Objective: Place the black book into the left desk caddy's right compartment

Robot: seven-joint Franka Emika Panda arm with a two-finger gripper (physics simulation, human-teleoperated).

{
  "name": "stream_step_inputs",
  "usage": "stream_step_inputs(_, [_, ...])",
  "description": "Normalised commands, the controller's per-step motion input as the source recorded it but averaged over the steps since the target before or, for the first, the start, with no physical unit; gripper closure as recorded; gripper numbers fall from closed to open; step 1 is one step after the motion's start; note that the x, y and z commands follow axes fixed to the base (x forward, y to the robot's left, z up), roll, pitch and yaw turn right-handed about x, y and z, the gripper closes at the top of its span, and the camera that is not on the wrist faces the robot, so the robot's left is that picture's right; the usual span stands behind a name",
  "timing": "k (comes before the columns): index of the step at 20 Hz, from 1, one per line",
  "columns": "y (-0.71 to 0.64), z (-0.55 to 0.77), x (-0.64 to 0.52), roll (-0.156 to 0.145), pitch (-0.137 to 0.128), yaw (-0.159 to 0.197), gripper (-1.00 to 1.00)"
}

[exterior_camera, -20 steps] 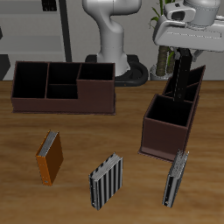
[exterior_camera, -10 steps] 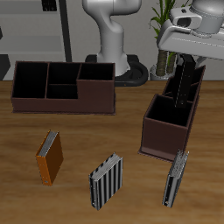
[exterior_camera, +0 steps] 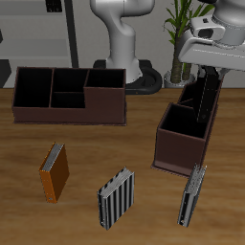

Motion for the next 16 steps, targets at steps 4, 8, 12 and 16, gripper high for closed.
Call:
stream_step_inputs(4, [0.05,-0.13,-0.06,0.023,0.015,0.002,1.00])
stream_step_inputs(8, [-0.03,-0.21,0.01,0.003,0.029,-0.003,1.00])
stream_step_inputs(12, [-0.06,-0.15,0.00,-0.003,0.017,-0.003,1.00])
stream_step_inputs(16, [-0.07,-0.28,0.00,0.011,0.040,-0.015,1.00])
